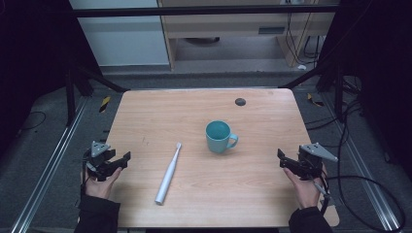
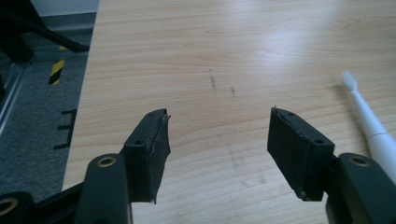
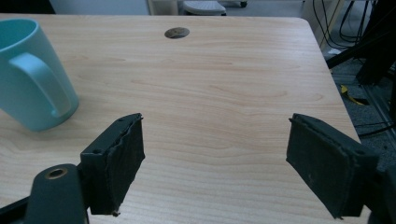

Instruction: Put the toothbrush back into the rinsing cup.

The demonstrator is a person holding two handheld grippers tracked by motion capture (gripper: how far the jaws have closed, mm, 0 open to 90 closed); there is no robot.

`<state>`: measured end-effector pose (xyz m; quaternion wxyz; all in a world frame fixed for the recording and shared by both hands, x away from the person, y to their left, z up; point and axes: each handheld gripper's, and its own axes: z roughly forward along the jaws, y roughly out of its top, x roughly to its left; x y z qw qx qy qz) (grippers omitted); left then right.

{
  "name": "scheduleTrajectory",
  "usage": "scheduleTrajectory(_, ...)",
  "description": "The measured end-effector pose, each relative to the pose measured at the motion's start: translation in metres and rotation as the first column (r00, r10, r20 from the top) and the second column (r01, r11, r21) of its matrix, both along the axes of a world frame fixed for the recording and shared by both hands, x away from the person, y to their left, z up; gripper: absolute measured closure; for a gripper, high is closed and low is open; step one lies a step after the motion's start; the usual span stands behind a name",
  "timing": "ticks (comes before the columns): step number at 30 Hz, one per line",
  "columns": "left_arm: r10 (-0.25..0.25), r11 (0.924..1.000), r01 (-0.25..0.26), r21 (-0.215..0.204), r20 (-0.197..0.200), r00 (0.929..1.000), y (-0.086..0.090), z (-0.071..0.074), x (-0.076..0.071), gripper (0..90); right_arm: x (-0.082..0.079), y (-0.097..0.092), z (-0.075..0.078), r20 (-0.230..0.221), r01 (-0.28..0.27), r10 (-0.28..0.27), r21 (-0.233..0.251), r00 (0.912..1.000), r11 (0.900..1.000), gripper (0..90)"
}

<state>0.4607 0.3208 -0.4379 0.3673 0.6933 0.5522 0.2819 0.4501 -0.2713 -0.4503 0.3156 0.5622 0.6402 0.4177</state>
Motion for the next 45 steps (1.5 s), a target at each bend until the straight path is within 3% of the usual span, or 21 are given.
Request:
scheduleTrajectory(4,-0.024,0.9996,0.024,-0.016,0.021,0.9995,-0.006,0.004,-0.005,38.3,0.000,0.004,-0.003,-0.026,-0.019,0.018,-0.038,0.9995,0.9991,19.4)
scheduleTrajectory(7,-0.061,0.9977,0.061,-0.030,0.005,0.9982,-0.012,0.008,-0.007,38.7,-0.002,0.008,-0.003,-0.029,-0.031,0.029,-0.082,0.9992,0.9962,20.7)
scheduleTrajectory(11,-0.109,0.9925,0.107,-0.059,-0.023,0.9938,-0.021,0.011,-0.008,37.8,-0.003,0.010,-0.001,-0.037,-0.045,0.042,-0.077,0.9984,0.9960,21.7)
scheduleTrajectory(16,-0.161,0.9860,0.158,-0.052,-0.043,0.9861,-0.035,0.012,-0.010,36.6,-0.003,0.012,-0.001,-0.052,-0.056,0.051,-0.092,0.9974,0.9942,21.9)
scheduleTrajectory(19,-0.212,0.9767,0.208,-0.053,-0.079,0.9741,-0.047,0.011,-0.008,36.1,-0.002,0.012,-0.002,-0.067,-0.060,0.053,-0.107,0.9963,0.9925,22.4)
scheduleTrajectory(20,-0.212,0.9767,0.208,-0.053,-0.079,0.9741,-0.047,0.011,-0.008,35.5,-0.002,0.012,-0.002,-0.067,-0.060,0.053,-0.107,0.9963,0.9925,22.4)
scheduleTrajectory(23,-0.240,0.9707,0.238,-0.035,-0.119,0.9633,-0.058,0.009,-0.007,35.1,-0.002,0.011,-0.002,-0.076,-0.064,0.056,-0.110,0.9956,0.9919,22.8)
scheduleTrajectory(28,-0.275,0.9613,0.275,-0.021,-0.148,0.9501,-0.069,0.009,-0.007,34.8,-0.001,0.011,-0.003,-0.083,-0.066,0.056,-0.123,0.9950,0.9902,22.9)
scheduleTrajectory(38,-0.334,0.9378,0.347,0.007,-0.253,0.9079,-0.089,0.001,-0.006,35.1,0.000,0.011,-0.004,-0.097,-0.066,0.053,-0.138,0.9939,0.9883,22.9)
scheduleTrajectory(41,-0.342,0.9334,0.359,0.010,-0.275,0.8984,-0.095,-0.001,-0.006,35.8,0.000,0.011,-0.004,-0.104,-0.068,0.054,-0.135,0.9931,0.9886,22.9)
scheduleTrajectory(45,-0.338,0.9326,0.360,0.021,-0.302,0.8916,-0.101,-0.003,-0.006,37.0,0.001,0.011,-0.005,-0.107,-0.071,0.056,-0.141,0.9927,0.9874,23.1)
